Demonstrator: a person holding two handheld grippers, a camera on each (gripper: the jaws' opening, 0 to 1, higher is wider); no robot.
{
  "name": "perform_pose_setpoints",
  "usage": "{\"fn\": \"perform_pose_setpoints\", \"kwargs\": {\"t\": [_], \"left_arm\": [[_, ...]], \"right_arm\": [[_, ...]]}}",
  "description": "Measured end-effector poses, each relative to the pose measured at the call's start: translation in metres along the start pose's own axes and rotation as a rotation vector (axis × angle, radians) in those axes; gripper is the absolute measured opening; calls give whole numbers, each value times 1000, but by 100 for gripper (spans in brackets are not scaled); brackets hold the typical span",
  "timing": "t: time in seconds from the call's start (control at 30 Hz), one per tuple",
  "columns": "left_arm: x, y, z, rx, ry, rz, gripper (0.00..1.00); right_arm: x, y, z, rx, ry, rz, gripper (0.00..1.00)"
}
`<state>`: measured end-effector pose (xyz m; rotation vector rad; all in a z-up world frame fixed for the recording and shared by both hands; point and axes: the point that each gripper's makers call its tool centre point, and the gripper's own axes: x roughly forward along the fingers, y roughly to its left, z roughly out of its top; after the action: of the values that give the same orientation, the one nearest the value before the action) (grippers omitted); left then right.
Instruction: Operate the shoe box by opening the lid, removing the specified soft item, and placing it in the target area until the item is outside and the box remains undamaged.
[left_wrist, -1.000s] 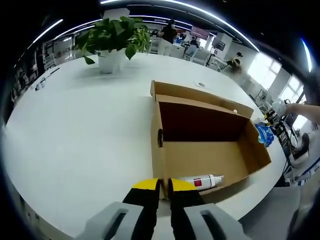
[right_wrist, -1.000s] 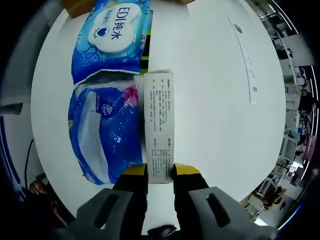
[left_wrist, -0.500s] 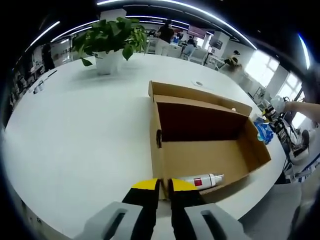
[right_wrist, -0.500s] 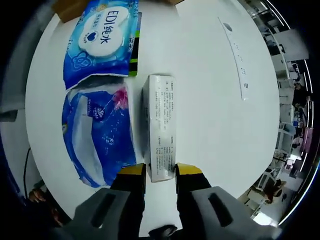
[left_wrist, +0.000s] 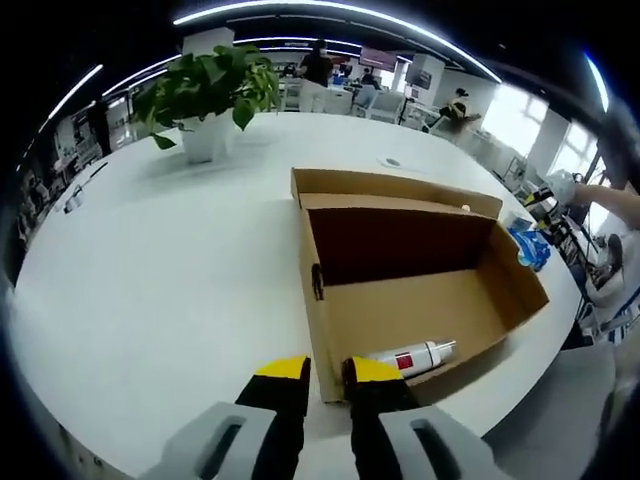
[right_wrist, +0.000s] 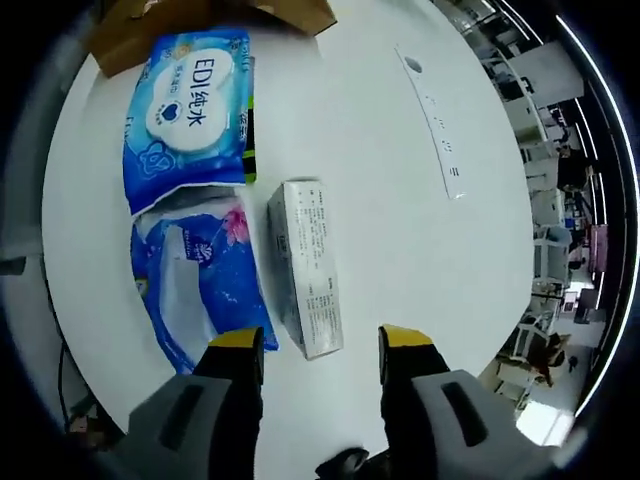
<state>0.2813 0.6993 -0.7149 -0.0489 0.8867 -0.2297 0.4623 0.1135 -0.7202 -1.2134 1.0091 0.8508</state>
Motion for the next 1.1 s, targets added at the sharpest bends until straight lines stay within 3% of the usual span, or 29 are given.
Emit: {"fn": "perform_pose_setpoints", "kwargs": {"t": [0.3, 0.53, 0.67, 0.8, 0.97, 1.1], "left_arm": [[-4, -8, 3, 77, 14, -7, 24], [-14, -10, 19, 139, -4, -7, 29], [-19, -14, 29, 199, 2, -37, 33], [-21, -16, 36, 287, 24, -62, 36], [-22, -18, 46, 353, 37, -94, 40], [-22, -25, 51, 434, 68, -148, 43]], "right_arm": [[-13, -1, -2, 73, -62, -49, 54], [-38, -2, 1, 179, -119, -124, 65], [-48, 8, 0, 279, -129, -127, 76], [-59, 19, 2, 320, -157, -133, 82], [-73, 34, 3, 443, -186, -146, 89], [-86, 49, 13, 533, -262, -132, 93]]}}
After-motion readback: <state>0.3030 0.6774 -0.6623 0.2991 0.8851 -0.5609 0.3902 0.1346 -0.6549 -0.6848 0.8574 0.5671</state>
